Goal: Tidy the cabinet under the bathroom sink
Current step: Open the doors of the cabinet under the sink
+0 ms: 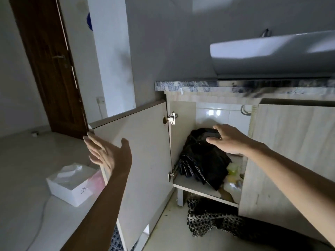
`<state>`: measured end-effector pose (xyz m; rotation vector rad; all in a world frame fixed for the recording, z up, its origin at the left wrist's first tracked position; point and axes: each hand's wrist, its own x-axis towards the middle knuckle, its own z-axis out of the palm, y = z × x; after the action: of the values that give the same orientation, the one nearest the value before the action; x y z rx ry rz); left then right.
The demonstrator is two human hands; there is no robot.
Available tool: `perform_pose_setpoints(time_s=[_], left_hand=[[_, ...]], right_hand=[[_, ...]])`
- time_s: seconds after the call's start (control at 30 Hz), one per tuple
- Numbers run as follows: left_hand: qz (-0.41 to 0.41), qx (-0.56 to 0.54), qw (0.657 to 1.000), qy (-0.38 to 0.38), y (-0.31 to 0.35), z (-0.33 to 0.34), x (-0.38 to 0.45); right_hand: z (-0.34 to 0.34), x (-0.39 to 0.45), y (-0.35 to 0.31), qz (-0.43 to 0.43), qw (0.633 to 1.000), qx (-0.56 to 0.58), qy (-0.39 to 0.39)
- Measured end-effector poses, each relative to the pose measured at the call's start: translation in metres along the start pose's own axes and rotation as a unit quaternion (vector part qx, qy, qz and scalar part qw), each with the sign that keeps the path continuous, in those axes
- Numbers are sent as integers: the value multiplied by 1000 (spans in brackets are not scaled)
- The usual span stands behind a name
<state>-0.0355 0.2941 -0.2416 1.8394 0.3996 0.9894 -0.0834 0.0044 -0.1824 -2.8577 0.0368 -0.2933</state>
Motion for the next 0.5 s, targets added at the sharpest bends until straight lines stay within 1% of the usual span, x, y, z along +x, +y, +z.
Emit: perform_pose_setpoints(time_s=[0.07,0.13,0.17,0.23,0.3,0.33,0.4,0.47,0.5], left_hand=[[102,17,995,8,21,13,-21],[200,-6,979,-23,49,30,-48],[231,-23,971,-57,63,41,-62],[258,-52,952,-159,85,67,-85],[252,-78,922,-283,101,99,-107],[227,-91,900,-361,110,115,-118],[165,-96,842,-504,125,148,-143],[121,-76,793,-593,135,184,-166],[106,-67,774,-620,137,200,-177]], right_hand=[[-6,-4,24,23,1000,1,-4],[-13,-7,44,38,999,-9,2],[-17,-7,54,46,999,-22,6],[-27,-8,76,59,996,-61,20],[-40,-9,101,77,989,-115,45],[-47,-10,113,84,983,-152,63],[-60,-11,136,89,963,-228,109],[-68,-11,156,91,945,-279,142],[-70,-10,166,95,940,-293,147]])
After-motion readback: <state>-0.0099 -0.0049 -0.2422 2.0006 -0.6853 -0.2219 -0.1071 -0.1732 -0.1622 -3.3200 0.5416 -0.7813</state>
